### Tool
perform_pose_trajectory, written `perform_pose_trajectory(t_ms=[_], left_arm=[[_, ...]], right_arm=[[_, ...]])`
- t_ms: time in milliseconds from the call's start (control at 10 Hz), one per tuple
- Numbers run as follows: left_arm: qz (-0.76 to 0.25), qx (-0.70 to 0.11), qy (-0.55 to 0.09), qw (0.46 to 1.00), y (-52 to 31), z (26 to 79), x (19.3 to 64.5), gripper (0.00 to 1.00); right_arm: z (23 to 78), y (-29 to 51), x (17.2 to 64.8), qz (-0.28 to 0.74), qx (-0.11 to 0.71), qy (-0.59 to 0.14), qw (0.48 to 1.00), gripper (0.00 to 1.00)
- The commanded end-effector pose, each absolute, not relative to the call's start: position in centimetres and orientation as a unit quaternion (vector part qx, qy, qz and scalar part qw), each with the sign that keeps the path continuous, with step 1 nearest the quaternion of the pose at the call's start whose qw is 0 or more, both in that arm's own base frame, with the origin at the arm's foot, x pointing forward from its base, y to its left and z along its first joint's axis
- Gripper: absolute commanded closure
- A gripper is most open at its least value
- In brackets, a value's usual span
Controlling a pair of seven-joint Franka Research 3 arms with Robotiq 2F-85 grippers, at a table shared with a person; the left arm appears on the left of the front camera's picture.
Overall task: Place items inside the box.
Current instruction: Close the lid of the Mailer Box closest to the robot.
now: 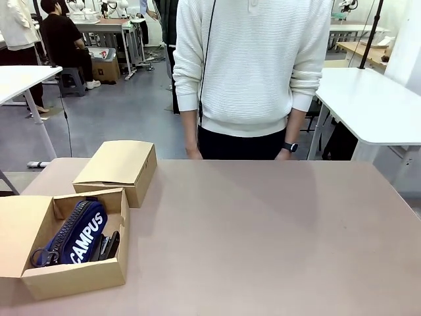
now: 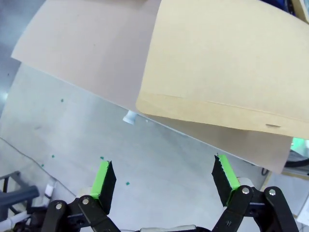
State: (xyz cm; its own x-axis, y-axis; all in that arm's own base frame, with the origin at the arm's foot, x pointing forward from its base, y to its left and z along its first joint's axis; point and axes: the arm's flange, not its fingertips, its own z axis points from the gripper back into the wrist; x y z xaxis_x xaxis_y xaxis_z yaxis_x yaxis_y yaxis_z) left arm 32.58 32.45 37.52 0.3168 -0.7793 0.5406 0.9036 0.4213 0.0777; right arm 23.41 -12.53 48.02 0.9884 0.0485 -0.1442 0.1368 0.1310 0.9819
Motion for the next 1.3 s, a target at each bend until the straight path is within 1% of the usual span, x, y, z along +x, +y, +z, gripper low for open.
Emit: perform_pose_trajectory(t_ms=[0,200,400,500,700,800,900,1100,1200], left_arm=[[-0.55,-0.106,-0.282,0.779,32.7,37.0,33.8,0.0],[-0.56,-0.085,-0.297,0.769,32.2,36.9,35.1,0.0],[-0.577,-0.083,-0.323,0.746,31.5,37.2,35.9,0.0],[-0.589,-0.092,-0.325,0.734,31.0,37.3,36.2,0.0],[-0.605,-0.115,-0.304,0.726,30.3,36.9,36.6,0.0],[-0.616,-0.139,-0.295,0.717,29.9,36.7,36.5,0.0],[-0.631,-0.174,-0.296,0.696,29.6,37.0,36.1,0.0],[-0.645,-0.215,-0.32,0.659,28.8,38.0,35.2,0.0],[-0.648,-0.217,-0.331,0.65,28.4,38.2,34.8,0.0]], right_arm=[[48.1,-12.9,23.2,-0.02,0.659,0.068,0.749,0.0],[48.1,-12.9,23.2,-0.02,0.659,0.068,0.749,0.0],[48.1,-12.9,23.2,-0.02,0.659,0.068,0.749,0.0],[48.1,-12.9,23.2,-0.02,0.659,0.068,0.749,0.0],[48.1,-12.9,23.2,-0.02,0.659,0.068,0.749,0.0],[48.1,-12.9,23.2,-0.02,0.659,0.068,0.749,0.0],[48.1,-12.9,23.2,-0.02,0.659,0.068,0.749,0.0],[48.1,-12.9,23.2,-0.02,0.659,0.068,0.749,0.0],[48.1,-12.9,23.2,-0.02,0.659,0.068,0.749,0.0]])
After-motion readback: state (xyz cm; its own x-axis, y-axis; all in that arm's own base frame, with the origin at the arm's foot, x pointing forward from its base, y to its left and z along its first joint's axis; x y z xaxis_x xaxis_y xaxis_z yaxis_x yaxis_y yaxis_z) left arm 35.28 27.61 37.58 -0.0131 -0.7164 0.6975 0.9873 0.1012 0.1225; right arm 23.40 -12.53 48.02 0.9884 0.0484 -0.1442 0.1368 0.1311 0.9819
